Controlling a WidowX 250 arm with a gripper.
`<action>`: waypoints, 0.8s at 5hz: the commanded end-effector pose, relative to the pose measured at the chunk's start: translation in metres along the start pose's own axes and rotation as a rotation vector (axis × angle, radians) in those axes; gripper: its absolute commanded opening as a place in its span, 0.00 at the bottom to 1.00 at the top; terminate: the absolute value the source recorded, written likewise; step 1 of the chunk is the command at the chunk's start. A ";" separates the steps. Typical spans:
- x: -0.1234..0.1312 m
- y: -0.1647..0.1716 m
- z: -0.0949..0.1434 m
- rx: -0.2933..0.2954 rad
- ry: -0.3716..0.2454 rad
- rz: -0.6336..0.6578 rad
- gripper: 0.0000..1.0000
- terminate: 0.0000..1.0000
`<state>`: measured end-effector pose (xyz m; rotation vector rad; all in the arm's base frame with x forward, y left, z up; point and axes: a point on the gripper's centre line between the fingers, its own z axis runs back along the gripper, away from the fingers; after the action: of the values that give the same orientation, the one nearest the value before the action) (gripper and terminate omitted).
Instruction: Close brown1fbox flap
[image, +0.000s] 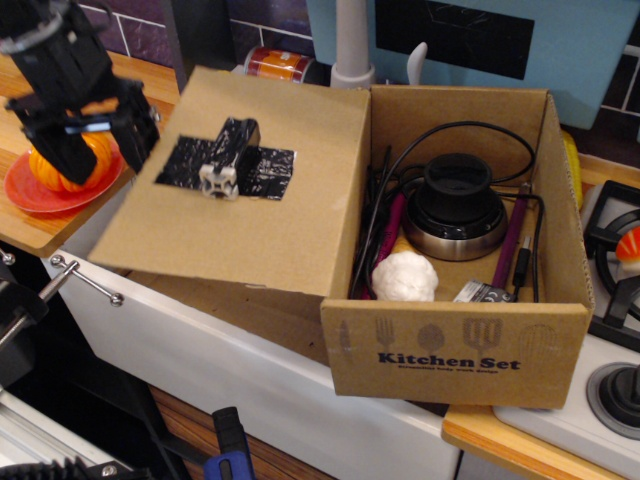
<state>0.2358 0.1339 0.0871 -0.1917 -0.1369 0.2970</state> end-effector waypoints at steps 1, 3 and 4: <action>0.003 -0.060 0.032 0.085 -0.061 -0.098 1.00 0.00; -0.014 -0.097 0.034 0.236 -0.140 -0.165 1.00 0.00; -0.023 -0.120 0.023 0.281 -0.247 -0.107 1.00 0.00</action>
<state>0.2513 0.0090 0.1488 0.1270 -0.4189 0.2404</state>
